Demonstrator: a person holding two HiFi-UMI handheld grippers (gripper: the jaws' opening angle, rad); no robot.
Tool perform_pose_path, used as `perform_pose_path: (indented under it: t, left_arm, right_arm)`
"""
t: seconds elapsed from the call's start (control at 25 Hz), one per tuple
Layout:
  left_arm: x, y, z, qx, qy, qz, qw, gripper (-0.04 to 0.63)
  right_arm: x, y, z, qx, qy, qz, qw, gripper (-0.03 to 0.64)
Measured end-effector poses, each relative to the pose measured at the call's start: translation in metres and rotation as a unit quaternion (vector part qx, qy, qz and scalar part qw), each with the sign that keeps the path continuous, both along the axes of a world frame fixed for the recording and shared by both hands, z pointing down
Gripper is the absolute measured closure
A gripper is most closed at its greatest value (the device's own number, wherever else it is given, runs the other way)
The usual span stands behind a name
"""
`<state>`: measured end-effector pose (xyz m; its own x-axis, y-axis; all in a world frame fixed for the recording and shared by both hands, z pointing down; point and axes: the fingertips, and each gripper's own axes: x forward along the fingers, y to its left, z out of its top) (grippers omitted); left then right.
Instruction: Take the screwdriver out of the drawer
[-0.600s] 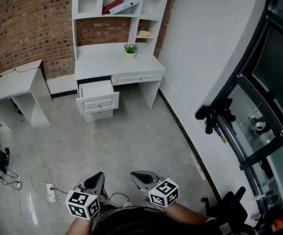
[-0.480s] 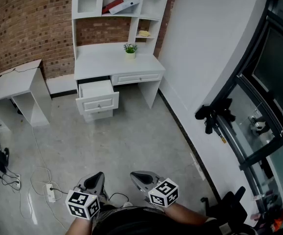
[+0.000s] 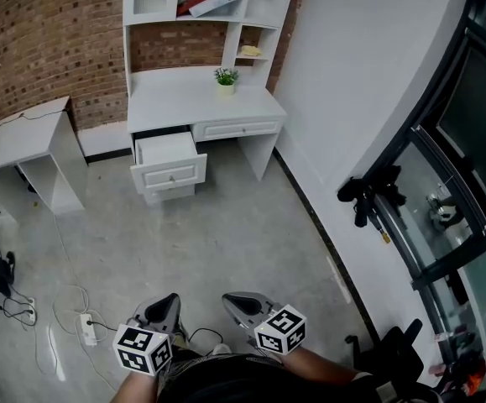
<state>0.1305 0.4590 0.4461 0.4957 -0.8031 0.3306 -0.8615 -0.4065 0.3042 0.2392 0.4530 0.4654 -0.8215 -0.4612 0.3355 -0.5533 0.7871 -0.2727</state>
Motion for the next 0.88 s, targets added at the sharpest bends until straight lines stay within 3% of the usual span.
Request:
perform_pose_path:
  t: [0.88]
  left_arm:
    - [-0.071,-0.108,-0.005,-0.004,0.005,0.006,1.0000,0.577]
  right_arm:
    - [-0.073,-0.104,-0.004,0.005,0.031,-0.001,1.000,0.611]
